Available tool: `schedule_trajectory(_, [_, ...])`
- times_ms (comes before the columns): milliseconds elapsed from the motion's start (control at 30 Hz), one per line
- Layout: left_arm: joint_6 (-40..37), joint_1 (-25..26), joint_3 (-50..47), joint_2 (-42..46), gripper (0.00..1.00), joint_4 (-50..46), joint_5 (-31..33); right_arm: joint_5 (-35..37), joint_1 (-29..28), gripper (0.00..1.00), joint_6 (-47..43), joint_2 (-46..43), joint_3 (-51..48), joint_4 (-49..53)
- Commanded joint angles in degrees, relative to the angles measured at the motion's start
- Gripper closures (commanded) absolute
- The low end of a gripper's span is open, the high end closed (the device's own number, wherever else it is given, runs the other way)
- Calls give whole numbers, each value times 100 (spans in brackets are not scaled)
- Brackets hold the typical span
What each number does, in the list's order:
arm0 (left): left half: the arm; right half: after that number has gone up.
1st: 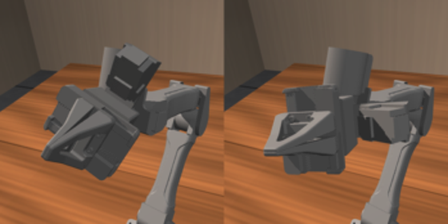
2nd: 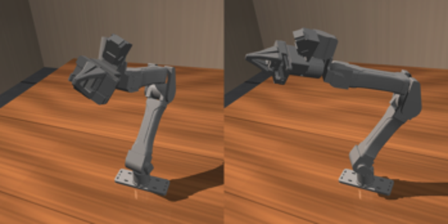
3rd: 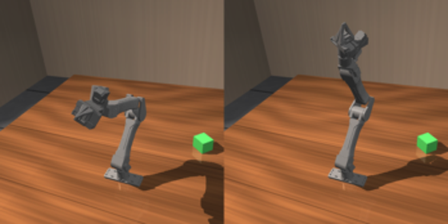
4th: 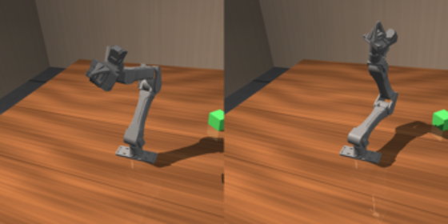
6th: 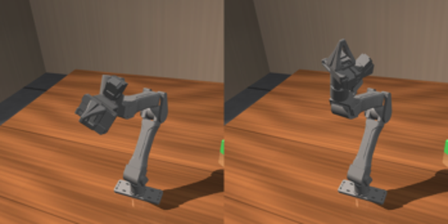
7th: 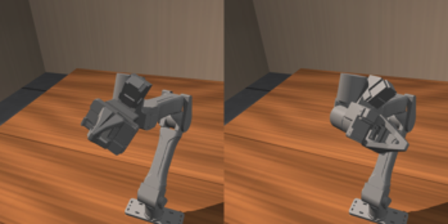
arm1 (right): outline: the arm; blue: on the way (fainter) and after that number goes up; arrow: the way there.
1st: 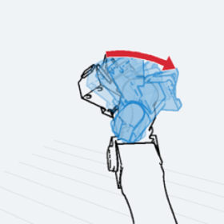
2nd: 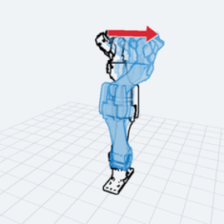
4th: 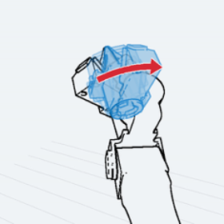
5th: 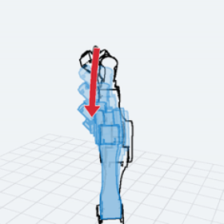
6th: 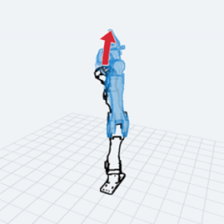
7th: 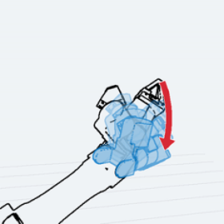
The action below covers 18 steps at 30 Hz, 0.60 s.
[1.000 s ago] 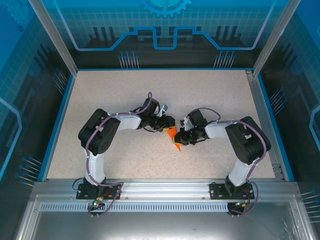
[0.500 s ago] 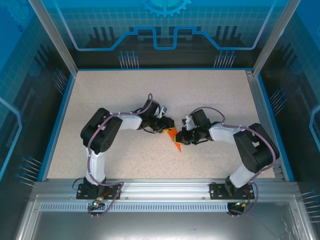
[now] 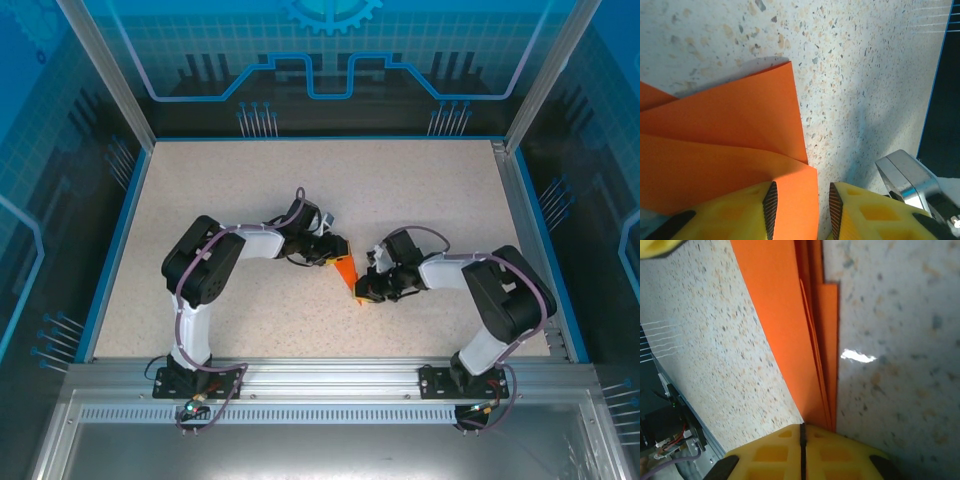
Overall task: Fold a paper plane with a square sheet of paper (pick it up from the middle)
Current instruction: Fold the wing for the fifth time at the center of the table.
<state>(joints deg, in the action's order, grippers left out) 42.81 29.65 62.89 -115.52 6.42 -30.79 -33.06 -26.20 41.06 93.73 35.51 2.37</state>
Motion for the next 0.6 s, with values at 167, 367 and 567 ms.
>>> schedule_trajectory(167, [-44,-98,-48,-346,64,-496,354,67,-28,89,-184,-206,-341,685])
schedule_trajectory(367, [-29,-100,-41,-354,64,-474,322,151,-17,89,-153,-363,-618,712])
schedule_trajectory(567, [-39,-101,-40,-404,65,-448,239,120,-8,89,-28,-445,-760,456])
